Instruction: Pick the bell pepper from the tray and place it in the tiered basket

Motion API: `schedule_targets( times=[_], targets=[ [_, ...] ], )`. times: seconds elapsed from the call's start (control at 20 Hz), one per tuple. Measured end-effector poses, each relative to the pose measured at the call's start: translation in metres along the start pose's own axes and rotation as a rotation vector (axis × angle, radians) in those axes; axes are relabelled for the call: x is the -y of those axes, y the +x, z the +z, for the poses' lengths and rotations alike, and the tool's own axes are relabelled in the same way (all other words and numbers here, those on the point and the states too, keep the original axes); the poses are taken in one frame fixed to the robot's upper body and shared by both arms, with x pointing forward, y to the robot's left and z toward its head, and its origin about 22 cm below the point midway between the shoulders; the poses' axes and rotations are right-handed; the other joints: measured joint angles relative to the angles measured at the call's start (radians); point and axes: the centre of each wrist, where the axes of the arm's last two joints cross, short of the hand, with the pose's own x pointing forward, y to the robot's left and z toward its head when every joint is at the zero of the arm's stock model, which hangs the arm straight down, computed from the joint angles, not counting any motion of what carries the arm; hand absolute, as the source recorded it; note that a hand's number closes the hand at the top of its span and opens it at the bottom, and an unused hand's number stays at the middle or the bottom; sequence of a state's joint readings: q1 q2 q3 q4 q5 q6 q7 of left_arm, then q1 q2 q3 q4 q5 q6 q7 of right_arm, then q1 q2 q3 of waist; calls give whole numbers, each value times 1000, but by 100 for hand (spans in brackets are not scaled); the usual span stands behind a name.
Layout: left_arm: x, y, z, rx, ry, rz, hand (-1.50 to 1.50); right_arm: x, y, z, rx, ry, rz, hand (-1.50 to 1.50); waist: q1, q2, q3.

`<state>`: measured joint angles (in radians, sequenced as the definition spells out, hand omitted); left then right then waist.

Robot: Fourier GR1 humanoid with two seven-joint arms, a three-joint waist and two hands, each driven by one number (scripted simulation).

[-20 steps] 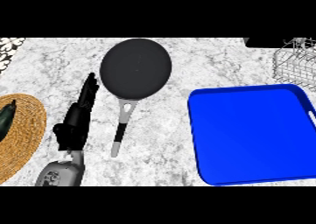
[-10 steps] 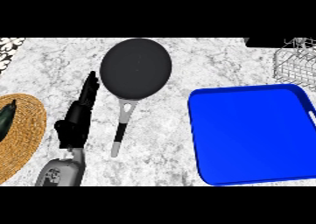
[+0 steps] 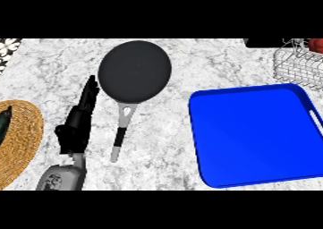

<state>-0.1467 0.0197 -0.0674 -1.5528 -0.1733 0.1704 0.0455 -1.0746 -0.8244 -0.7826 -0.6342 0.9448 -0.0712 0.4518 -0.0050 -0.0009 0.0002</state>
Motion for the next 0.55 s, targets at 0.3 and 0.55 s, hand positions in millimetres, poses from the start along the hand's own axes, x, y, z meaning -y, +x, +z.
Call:
schedule_targets(
  times=[0.3,0.55],
  targets=[
    [-9,-5,7,-15,25,-1,0,52,-59,-16,-85,-40,-142,-150,-27,-9,0],
    [-17,-9,11,-23,45,-11,0,101,-122,-14,-87,-38,-196,-150,-46,-13,0]
  ],
)
